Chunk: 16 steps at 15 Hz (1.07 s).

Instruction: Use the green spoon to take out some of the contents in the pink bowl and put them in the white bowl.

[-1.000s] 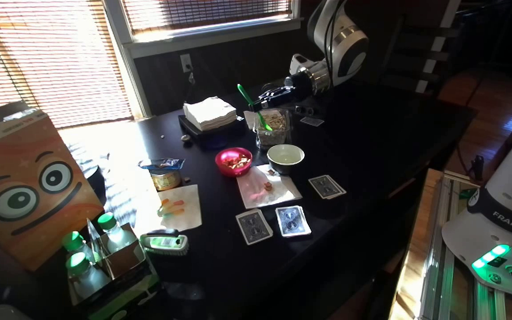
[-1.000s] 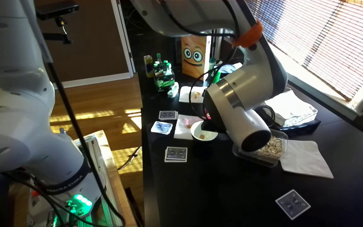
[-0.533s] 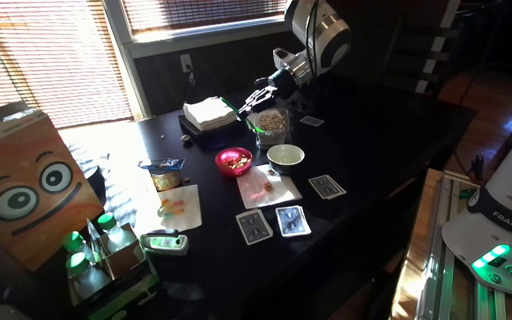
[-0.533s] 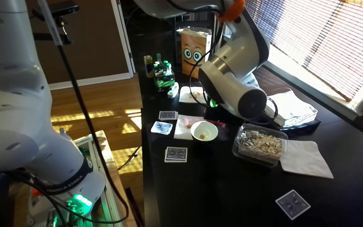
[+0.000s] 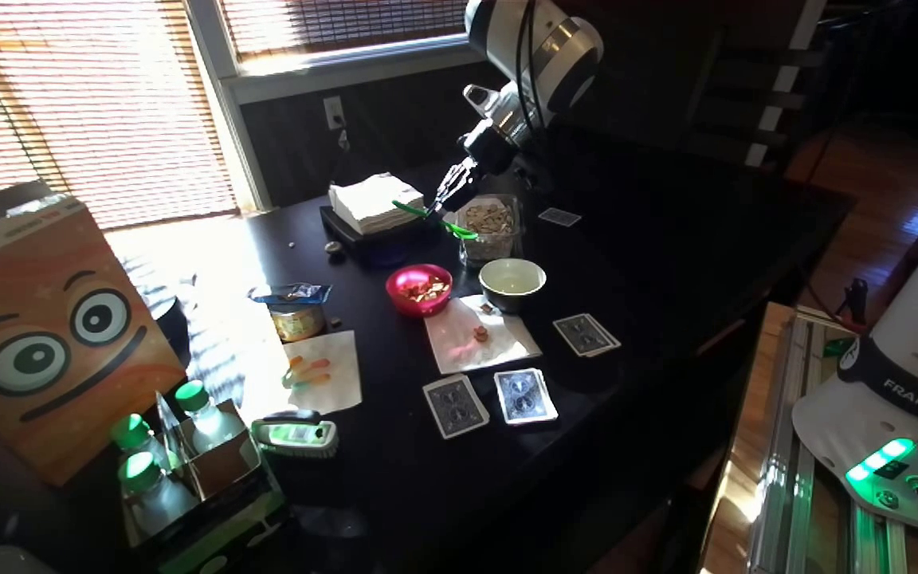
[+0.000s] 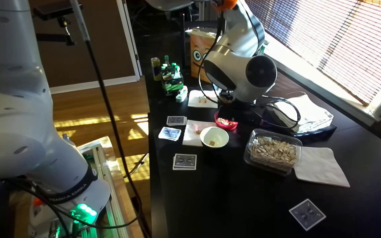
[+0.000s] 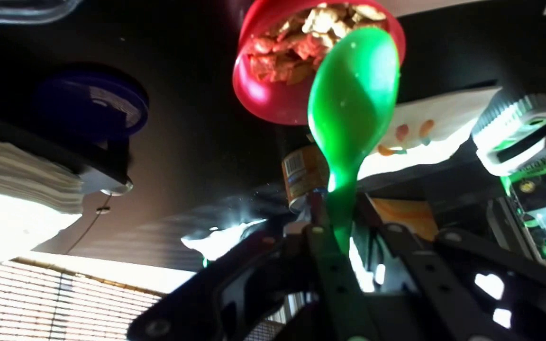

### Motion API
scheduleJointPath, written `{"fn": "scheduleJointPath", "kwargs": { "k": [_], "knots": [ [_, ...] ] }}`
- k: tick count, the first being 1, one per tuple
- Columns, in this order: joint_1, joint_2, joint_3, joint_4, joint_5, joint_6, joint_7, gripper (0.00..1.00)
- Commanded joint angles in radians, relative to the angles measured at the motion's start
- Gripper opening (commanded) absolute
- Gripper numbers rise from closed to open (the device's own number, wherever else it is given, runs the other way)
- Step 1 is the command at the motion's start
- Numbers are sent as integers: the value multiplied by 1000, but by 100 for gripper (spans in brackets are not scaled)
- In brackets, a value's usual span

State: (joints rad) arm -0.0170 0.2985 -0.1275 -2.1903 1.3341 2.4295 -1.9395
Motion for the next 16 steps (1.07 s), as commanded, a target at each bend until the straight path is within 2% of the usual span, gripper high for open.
{"fn": "scheduleJointPath", "kwargs": {
  "k": [1,8,16],
  "knots": [
    [12,43,23,45,-121,103,153,4],
    [1,164,50,133,-340,245,426,4],
    [-34,284,76,240,-662,264,768,4]
  ]
}}
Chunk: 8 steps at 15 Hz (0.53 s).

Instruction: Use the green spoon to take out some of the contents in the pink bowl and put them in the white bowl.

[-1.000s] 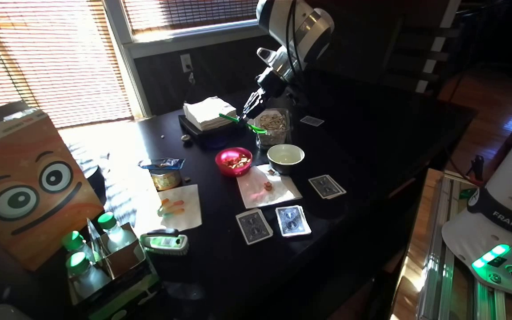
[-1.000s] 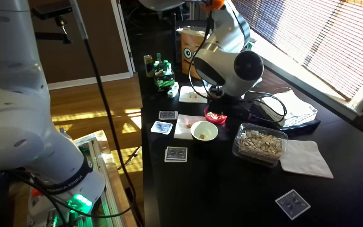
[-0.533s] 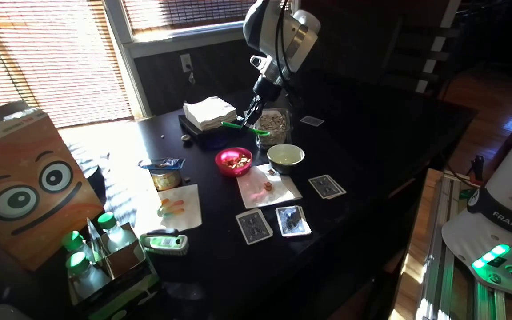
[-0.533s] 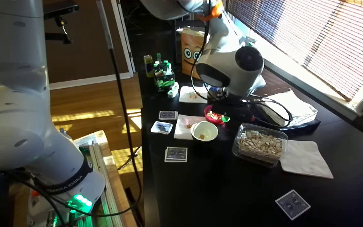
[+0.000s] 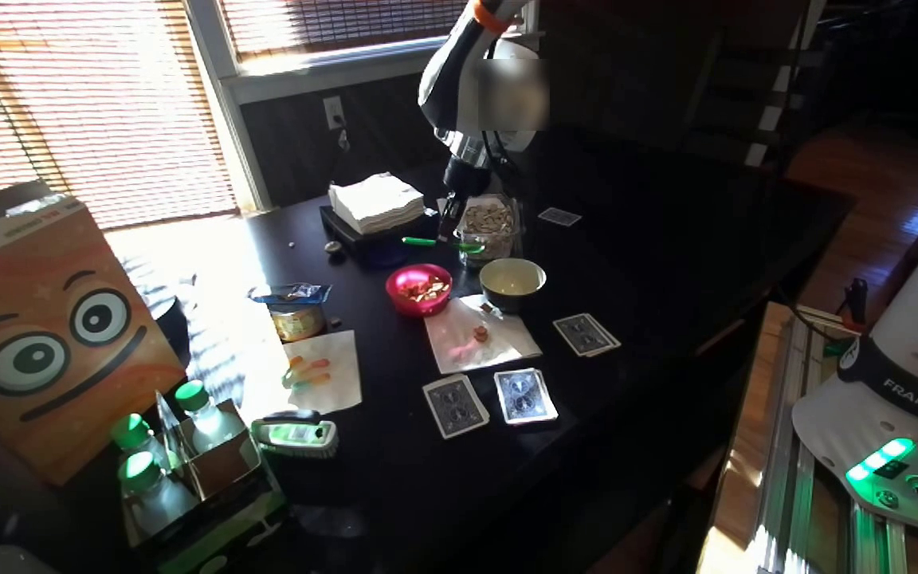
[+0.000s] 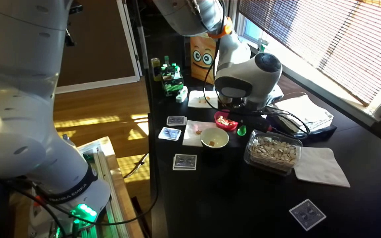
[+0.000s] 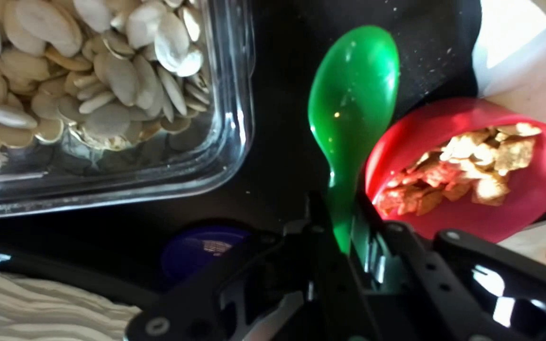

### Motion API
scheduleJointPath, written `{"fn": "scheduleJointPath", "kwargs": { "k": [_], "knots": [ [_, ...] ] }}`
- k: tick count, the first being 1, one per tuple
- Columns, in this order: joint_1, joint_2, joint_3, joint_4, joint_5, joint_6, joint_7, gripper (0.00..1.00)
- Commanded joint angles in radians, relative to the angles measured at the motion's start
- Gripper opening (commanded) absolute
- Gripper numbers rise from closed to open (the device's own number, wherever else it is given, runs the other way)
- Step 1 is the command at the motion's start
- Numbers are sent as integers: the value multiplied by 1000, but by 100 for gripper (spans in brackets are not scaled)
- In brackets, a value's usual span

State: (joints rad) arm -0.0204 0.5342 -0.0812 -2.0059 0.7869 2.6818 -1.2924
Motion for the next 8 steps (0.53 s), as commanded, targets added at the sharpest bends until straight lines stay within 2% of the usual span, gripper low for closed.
{"fn": "scheduleJointPath", "kwargs": {
  "k": [1,5,8],
  "knots": [
    [-41,57,39,65,-151,9,154,4],
    [-90,92,82,96,-292,14,264,4],
    [-155,116,150,110,-333,14,285,4]
  ]
}}
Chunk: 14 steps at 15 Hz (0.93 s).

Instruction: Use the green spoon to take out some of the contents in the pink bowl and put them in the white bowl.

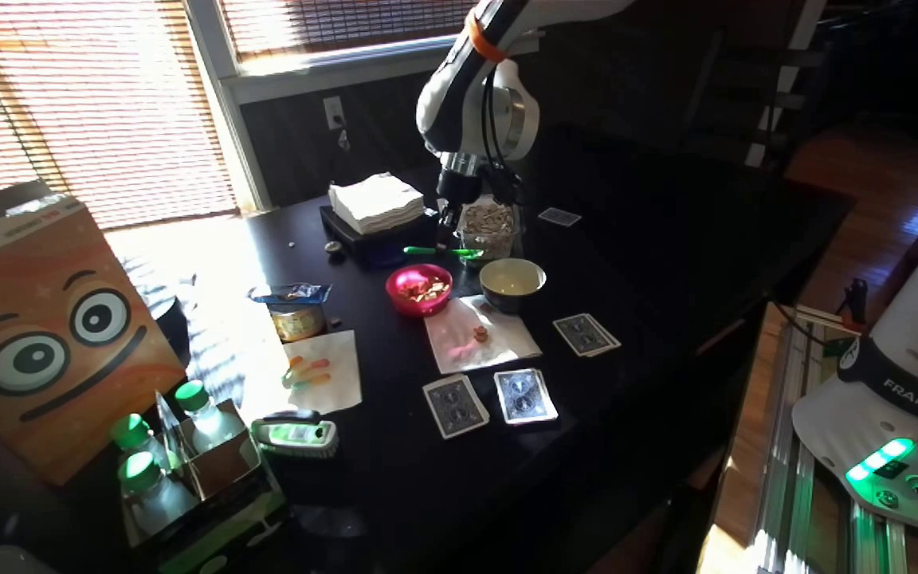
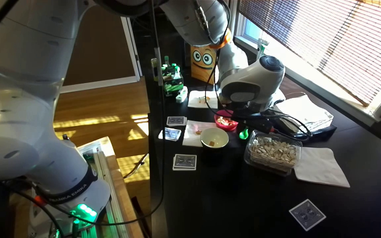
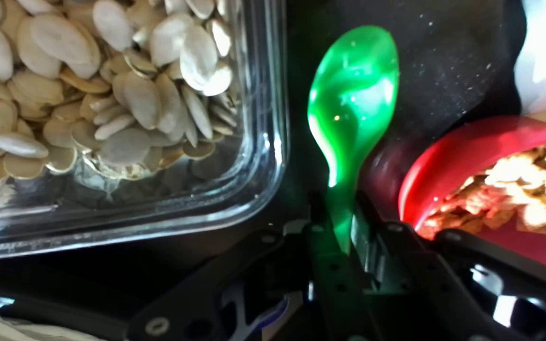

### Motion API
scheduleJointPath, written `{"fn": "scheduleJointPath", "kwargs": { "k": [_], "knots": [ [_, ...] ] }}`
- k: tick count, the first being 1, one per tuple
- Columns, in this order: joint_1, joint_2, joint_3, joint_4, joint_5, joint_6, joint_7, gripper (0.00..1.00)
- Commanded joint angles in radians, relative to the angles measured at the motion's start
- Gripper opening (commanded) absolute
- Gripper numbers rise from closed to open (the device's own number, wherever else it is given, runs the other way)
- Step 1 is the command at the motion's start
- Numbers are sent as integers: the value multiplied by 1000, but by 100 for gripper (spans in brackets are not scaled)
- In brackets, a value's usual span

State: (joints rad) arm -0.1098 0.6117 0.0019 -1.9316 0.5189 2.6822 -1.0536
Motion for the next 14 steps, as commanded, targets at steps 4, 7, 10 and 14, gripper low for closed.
{"fn": "scheduleJointPath", "kwargs": {
  "k": [4,7,10,14],
  "knots": [
    [-107,64,107,41,-107,19,73,4],
    [-119,77,117,41,-134,30,101,6],
    [-120,80,121,36,-159,42,145,48],
    [-118,56,131,16,-184,67,199,77]
  ]
}}
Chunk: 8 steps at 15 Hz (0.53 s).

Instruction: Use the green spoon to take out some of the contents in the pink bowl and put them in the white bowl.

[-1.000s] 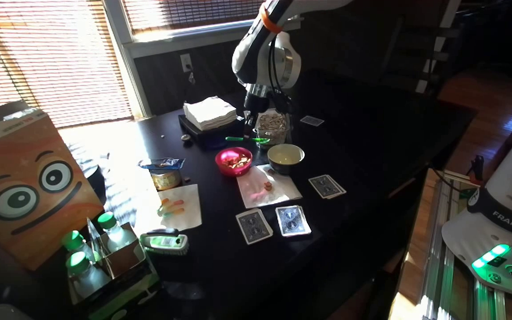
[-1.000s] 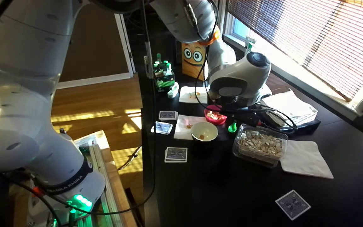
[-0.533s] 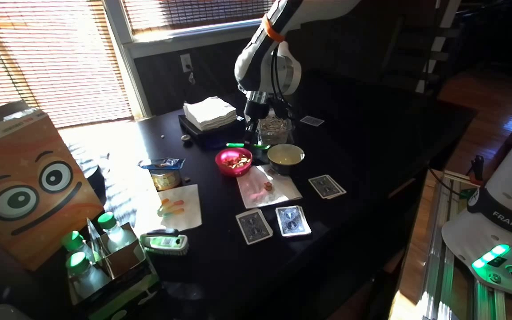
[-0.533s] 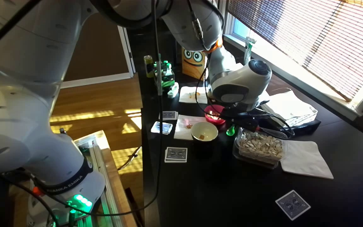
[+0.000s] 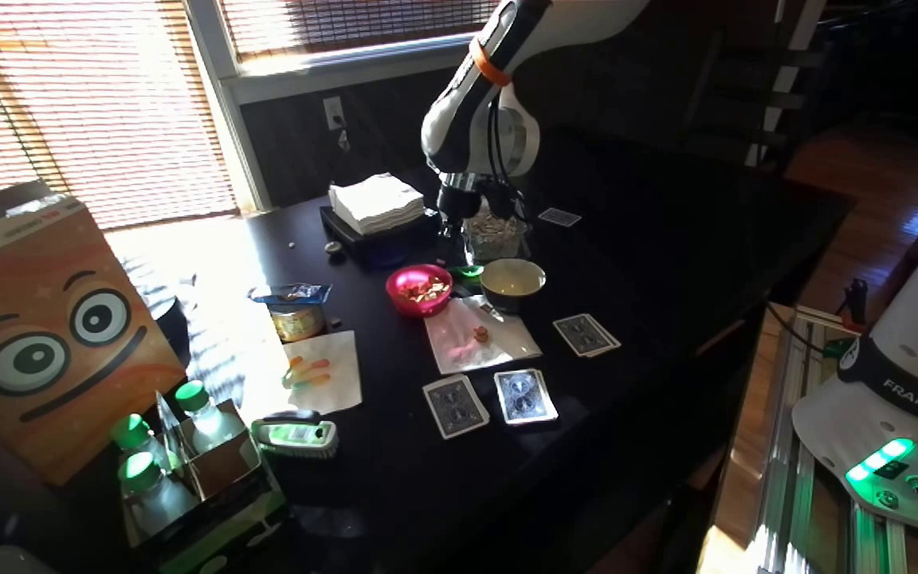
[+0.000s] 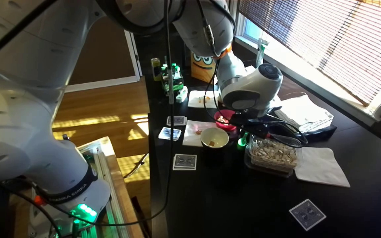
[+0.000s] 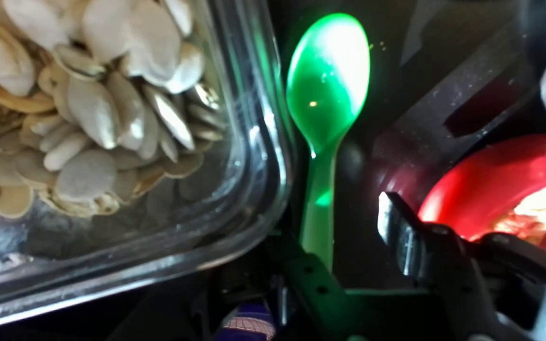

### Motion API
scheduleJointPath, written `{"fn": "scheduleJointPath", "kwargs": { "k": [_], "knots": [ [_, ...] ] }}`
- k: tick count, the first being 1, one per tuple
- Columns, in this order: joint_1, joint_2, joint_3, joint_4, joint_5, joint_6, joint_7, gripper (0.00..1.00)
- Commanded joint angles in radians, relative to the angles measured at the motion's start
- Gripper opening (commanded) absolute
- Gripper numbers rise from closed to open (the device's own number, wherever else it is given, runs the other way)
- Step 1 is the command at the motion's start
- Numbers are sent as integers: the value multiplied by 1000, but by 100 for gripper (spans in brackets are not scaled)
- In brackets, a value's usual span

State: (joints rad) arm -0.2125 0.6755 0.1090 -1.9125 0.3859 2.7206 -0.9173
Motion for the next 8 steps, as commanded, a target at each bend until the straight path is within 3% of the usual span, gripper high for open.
{"fn": "scheduleJointPath", "kwargs": {
  "k": [1,4,8],
  "knots": [
    [-18,-17,30,-10,-55,33,72,83],
    [-9,-53,35,-37,-85,81,104,100],
    [-12,-89,50,-43,-130,121,135,100]
  ]
}}
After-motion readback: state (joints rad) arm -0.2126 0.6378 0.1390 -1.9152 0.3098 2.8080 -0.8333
